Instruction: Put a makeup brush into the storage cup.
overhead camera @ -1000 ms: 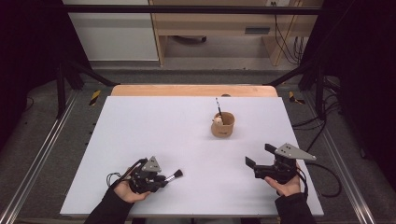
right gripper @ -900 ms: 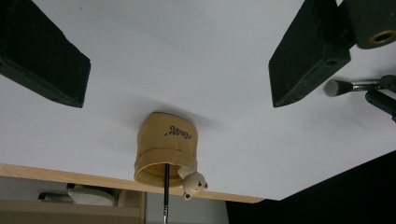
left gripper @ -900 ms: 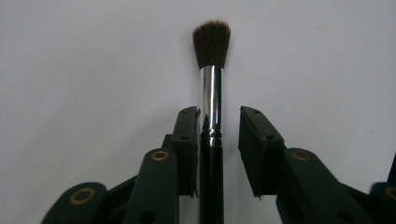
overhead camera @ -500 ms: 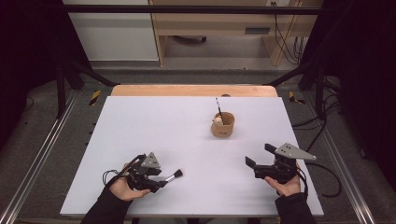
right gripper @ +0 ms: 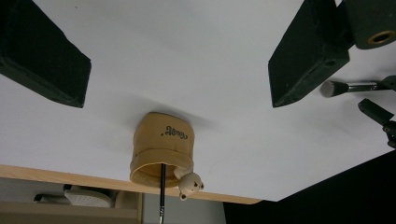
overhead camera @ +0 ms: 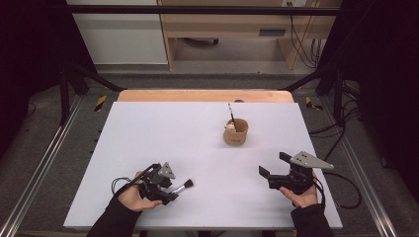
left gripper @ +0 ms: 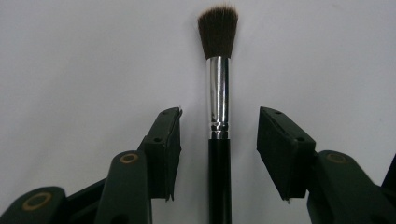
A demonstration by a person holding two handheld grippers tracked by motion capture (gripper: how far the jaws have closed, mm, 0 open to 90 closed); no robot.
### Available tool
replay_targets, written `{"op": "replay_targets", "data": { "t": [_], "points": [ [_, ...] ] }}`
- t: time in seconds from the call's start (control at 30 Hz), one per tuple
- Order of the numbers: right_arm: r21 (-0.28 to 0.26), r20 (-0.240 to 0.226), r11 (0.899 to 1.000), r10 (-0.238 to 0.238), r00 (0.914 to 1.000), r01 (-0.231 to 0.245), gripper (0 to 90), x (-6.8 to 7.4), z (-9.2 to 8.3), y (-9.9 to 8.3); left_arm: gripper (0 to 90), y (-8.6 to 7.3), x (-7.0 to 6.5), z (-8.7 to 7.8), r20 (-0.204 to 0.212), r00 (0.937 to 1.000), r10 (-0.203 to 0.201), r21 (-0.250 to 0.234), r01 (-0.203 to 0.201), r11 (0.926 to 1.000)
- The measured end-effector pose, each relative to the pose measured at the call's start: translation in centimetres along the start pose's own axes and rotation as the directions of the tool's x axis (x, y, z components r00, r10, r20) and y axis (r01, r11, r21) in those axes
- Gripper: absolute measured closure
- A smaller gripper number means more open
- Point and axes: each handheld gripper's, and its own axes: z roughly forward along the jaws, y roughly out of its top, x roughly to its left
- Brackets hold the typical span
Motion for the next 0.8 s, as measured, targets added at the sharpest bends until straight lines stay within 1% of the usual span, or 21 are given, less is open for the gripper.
{"op": "replay_targets", "data": {
  "t": [0.17, 0.3, 0.47, 0.63, 0.8],
  "points": [
    [0.003, -0.001, 1.000, 0.000, 1.0000, 0.000, 6.4, 0.03, 0.04, -0.01, 52.7, -0.09, 0.09, 0.17, 0.008, 0.9999, -0.014, 0.012, 0.014, 0.9998],
    [0.005, 0.001, 1.000, 0.001, 1.0000, -0.001, 6.4, -0.02, 0.02, -0.02, 57.2, -0.11, 0.03, 0.37, 0.015, 0.9999, -0.008, 0.038, 0.007, 0.9993],
    [0.006, -0.001, 1.000, 0.002, 1.0000, -0.002, 6.4, 0.02, 0.06, -0.02, 62.5, -0.08, -0.06, 0.37, 0.018, 0.9998, 0.000, 0.053, -0.001, 0.9986],
    [0.009, 0.000, 1.000, 0.001, 1.0000, -0.001, 6.4, 0.02, 0.08, -0.03, 67.6, 0.06, -0.21, 0.40, -0.001, 1.0000, 0.004, 0.070, -0.004, 0.9975],
    [0.005, -0.001, 1.000, 0.000, 1.0000, 0.000, 6.4, 0.02, 0.07, -0.01, 70.2, 0.27, -0.50, 0.43, -0.015, 0.9997, 0.022, 0.094, -0.020, 0.9953]
  ]
}}
